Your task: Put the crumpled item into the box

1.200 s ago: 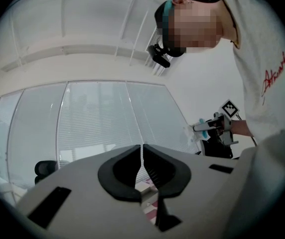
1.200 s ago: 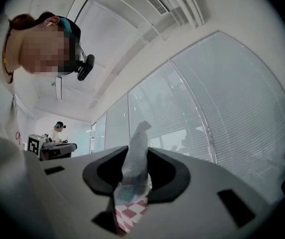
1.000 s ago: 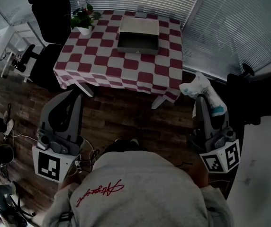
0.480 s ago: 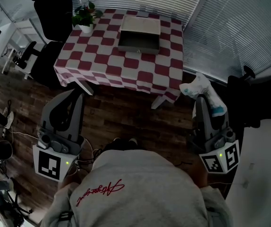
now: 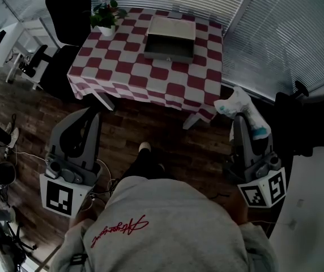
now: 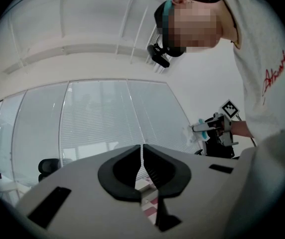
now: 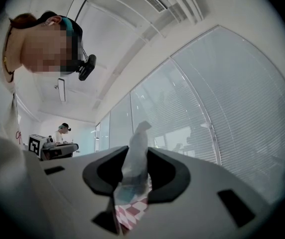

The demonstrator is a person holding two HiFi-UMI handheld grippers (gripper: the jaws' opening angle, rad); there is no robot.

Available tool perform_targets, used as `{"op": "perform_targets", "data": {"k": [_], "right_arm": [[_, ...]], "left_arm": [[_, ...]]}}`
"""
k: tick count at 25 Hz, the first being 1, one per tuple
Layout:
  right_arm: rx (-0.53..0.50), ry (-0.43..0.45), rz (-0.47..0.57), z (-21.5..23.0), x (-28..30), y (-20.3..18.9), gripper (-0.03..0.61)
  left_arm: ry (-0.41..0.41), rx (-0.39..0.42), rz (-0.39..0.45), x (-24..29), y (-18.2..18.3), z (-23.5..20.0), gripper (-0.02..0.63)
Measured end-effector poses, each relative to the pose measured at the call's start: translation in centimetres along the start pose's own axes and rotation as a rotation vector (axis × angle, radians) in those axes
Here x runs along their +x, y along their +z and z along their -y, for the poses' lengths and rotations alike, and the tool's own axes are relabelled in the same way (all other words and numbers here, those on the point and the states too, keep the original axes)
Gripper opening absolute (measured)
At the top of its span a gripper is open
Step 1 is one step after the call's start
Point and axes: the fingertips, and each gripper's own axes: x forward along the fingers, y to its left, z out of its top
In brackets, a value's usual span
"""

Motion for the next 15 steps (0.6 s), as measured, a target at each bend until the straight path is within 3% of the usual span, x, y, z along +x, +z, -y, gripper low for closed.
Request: {"op": "perform_targets", "data": {"k": [15], "right_arm": [[-0.009,-0.017,0.002,1.4,0.4,0.0,0.120]], "left_arm": [[-0.026,0.003,0.018,2.1,-0.1,0.2,0.026]]}}
